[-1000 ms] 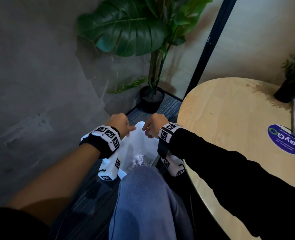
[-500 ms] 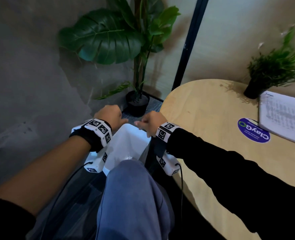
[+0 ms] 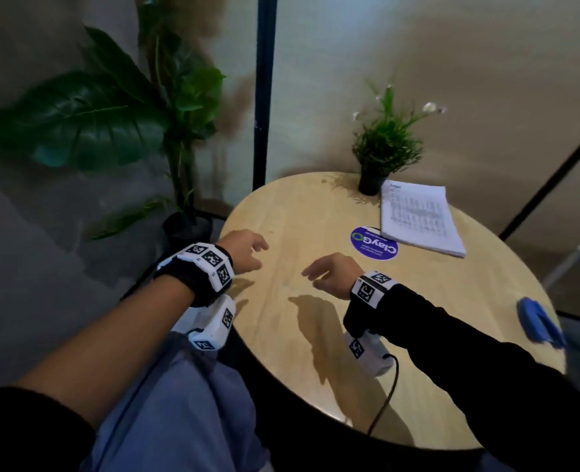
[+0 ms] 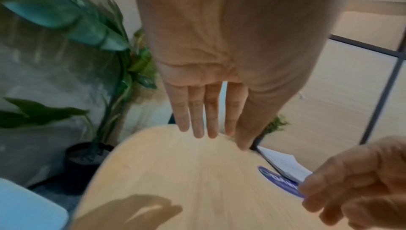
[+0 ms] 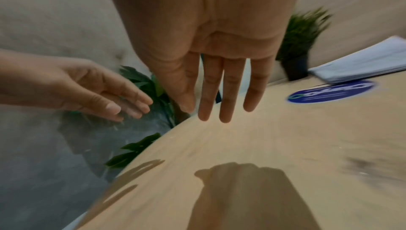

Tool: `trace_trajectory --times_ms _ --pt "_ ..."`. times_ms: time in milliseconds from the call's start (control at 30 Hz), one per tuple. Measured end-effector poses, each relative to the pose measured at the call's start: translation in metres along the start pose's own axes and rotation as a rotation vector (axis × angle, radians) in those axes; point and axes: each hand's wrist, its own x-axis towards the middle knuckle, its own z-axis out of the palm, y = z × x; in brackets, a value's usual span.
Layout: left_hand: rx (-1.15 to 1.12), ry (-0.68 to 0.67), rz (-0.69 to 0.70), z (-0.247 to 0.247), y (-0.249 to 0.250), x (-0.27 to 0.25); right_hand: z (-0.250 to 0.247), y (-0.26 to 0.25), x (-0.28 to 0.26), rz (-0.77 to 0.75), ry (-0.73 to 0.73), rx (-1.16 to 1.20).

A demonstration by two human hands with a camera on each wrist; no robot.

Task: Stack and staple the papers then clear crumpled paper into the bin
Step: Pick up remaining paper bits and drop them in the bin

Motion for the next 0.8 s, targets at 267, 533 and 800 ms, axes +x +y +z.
trace_trajectory --times_ms 267,533,800 --pt "0.257 -0.28 0.063 0.096 0.07 0.034 -0.018 0.117 -0.059 0.309 -0.033 -0.371" --pt "0.306 -0.322 0.044 0.151 0.073 0.039 -0.003 0.159 -0.057 0.557 -0.176 -0.536" --pt "0.331 -0.269 0.096 0.166 0.104 0.04 0.016 0.144 -0.03 0.312 -0.14 -0.701"
